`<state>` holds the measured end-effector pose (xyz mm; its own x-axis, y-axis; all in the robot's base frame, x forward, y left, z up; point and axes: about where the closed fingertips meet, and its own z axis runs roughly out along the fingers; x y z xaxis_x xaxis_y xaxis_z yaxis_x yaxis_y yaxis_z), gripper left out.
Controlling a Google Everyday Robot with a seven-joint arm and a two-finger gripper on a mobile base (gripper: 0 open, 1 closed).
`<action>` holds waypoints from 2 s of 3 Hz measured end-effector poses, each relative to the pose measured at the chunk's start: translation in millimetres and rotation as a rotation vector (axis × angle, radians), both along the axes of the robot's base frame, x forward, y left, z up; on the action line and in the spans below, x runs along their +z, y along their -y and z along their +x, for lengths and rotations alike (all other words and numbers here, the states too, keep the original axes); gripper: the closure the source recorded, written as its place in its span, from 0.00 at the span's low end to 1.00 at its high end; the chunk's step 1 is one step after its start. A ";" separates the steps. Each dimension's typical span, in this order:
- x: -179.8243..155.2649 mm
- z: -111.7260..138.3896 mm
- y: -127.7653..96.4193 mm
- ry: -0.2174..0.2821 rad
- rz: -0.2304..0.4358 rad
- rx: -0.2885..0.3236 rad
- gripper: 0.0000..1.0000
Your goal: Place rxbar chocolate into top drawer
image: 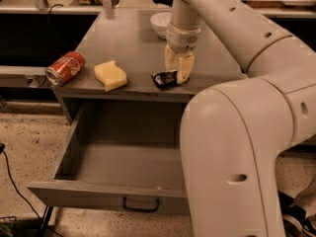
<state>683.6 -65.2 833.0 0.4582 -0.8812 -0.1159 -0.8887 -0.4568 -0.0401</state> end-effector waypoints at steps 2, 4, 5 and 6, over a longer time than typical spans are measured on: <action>73.0 -37.0 -15.0 0.062 0.233 -0.018 1.00; 122.6 -134.8 -33.0 0.139 0.331 -0.066 1.00; 97.2 -187.3 -24.3 0.101 0.315 -0.127 1.00; 65.7 -201.8 -19.2 0.040 0.275 -0.129 1.00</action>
Offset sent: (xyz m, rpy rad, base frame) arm -0.0883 0.0130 0.1311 0.3379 -0.0375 0.0046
